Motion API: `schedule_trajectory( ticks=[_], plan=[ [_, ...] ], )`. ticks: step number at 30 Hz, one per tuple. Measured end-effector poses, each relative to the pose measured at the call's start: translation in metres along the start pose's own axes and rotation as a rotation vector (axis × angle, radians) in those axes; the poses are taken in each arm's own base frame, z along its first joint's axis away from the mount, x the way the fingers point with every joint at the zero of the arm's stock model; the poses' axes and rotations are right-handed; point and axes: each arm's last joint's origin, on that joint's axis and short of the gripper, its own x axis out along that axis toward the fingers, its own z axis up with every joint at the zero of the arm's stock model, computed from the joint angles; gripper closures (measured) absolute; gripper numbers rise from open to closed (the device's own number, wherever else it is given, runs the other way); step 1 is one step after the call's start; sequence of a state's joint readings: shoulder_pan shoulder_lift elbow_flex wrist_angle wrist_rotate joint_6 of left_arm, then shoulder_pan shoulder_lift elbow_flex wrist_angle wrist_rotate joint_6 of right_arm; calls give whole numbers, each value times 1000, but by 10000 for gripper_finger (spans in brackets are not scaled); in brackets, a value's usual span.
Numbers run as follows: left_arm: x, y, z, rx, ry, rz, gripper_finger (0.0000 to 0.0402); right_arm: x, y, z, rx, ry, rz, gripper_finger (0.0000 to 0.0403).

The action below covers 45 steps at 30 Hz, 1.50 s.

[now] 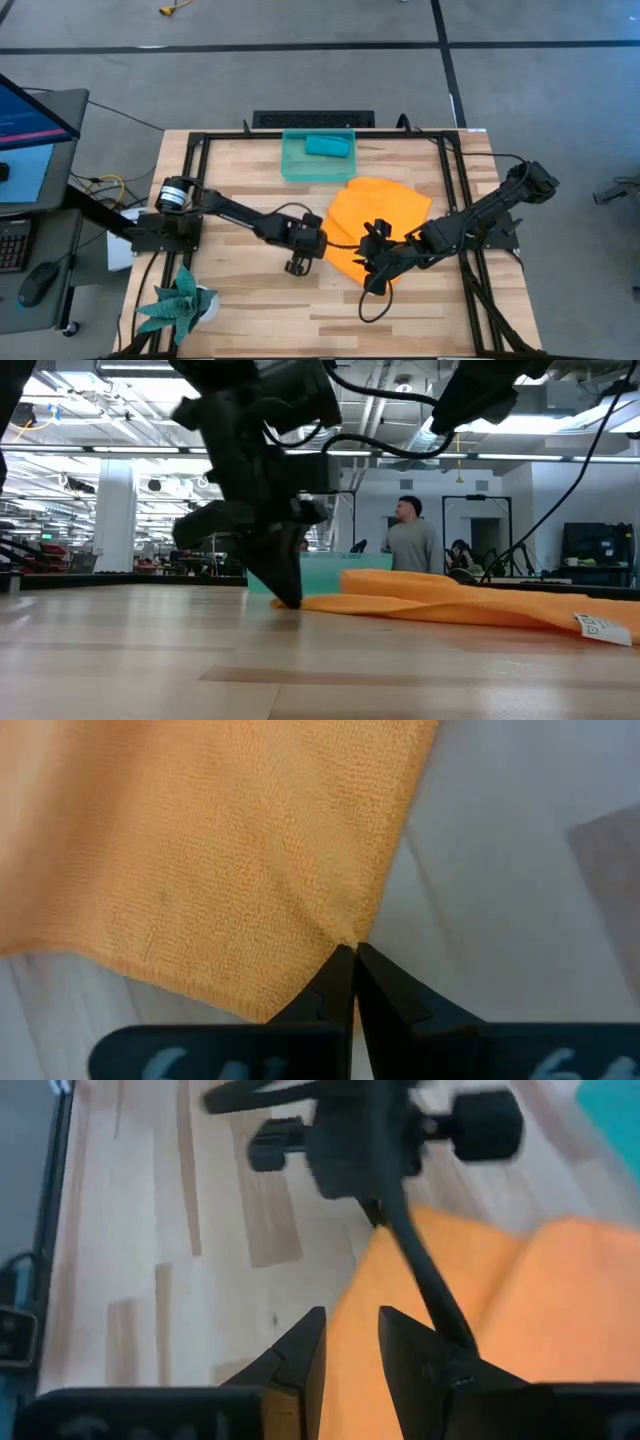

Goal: Roll microfiber towels into tight, uniform cylinder then place into a basket
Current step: Roll the yellow microfiber cloth

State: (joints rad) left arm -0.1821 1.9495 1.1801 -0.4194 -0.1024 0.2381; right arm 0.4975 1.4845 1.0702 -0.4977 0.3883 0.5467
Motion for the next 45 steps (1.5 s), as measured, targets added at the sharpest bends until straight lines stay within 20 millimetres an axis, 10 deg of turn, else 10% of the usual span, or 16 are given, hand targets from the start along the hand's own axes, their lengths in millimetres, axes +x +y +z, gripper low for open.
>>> schedule_trajectory(
  ticks=[24,45],
  plan=[
    [-13,-82,8,-344,3,10,401,2,91,-117,12,210,-55,292],
    [-15,-96,9,-419,3,-52,401,10,93,-103,-19,215,59,334]
  ],
)
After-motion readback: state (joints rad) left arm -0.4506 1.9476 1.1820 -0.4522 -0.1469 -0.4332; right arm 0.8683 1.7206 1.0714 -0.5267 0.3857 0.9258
